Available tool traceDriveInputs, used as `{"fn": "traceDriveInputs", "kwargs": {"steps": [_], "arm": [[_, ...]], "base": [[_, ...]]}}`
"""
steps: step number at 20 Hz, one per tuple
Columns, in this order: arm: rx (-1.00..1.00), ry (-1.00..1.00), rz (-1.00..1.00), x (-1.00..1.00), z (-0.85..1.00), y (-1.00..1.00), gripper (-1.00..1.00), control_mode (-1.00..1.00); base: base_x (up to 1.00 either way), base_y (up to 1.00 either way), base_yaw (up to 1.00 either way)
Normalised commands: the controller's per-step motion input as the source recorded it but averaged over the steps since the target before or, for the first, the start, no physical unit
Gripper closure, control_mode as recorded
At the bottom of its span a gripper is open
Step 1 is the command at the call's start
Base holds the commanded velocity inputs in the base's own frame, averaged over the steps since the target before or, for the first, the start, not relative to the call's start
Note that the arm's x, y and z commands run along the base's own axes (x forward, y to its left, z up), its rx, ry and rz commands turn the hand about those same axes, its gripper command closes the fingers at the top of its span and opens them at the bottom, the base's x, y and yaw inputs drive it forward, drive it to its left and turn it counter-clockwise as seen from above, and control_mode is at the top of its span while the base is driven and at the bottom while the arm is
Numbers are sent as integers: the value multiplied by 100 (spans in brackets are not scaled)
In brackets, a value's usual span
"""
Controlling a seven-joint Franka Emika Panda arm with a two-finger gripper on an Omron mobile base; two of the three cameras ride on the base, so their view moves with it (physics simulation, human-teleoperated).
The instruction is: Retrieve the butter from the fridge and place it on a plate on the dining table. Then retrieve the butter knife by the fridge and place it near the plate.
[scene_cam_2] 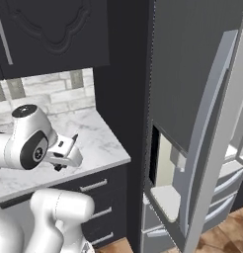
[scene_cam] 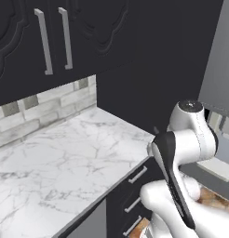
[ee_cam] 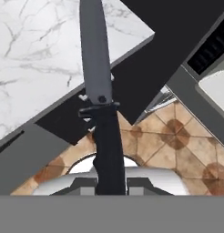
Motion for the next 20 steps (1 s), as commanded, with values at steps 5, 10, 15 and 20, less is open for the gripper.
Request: {"fn": "traceDriveInputs", "kwargs": {"steps": [5,10,15,20], "arm": [[0,0,0,0,0,0,100,100],[0,0,0,0,0,0,100,100],[0,0,0,0,0,0,100,100],[0,0,0,0,0,0,100,100]], "base": [[-80,51,-33],[-96,68,-67],[-100,18,-70],[-90,-4,-68]]}}
